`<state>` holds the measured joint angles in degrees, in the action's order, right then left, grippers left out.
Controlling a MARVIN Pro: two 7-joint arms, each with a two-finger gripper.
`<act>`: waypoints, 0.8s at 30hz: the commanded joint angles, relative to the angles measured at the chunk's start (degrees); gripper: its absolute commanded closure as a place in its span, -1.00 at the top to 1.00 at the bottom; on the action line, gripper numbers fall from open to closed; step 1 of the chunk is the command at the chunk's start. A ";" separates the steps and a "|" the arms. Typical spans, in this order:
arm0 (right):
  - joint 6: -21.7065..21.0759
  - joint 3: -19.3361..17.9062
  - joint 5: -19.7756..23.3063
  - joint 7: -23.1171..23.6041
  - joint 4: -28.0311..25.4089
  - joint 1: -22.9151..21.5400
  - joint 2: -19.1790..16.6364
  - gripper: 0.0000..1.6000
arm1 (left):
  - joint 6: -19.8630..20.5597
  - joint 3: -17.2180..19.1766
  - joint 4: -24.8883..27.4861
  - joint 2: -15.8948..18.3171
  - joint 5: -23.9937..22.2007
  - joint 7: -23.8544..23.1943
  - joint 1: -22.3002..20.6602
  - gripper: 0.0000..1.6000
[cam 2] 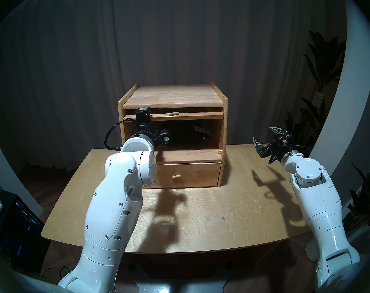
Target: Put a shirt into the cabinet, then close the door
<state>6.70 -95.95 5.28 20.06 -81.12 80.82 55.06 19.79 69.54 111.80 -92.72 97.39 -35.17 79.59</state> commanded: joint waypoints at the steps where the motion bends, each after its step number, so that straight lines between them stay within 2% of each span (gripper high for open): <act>1: 0.45 -0.18 -0.02 -0.05 -1.21 -0.48 -0.18 1.00 | -0.14 -1.30 -2.24 -1.26 -0.36 2.34 -2.36 1.00; 9: 0.45 -0.14 0.02 -0.06 -1.18 -0.50 -0.21 1.00 | 0.34 -0.69 -10.50 -2.56 -0.95 7.22 -6.17 1.00; 24: 0.46 -0.11 0.06 -0.12 -1.20 -0.48 -0.26 1.00 | 0.87 1.90 -15.15 -2.43 -2.42 10.71 -8.85 1.00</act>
<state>6.72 -95.88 5.36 19.98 -81.14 80.84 54.99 20.51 70.27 97.02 -95.02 95.08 -25.88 73.43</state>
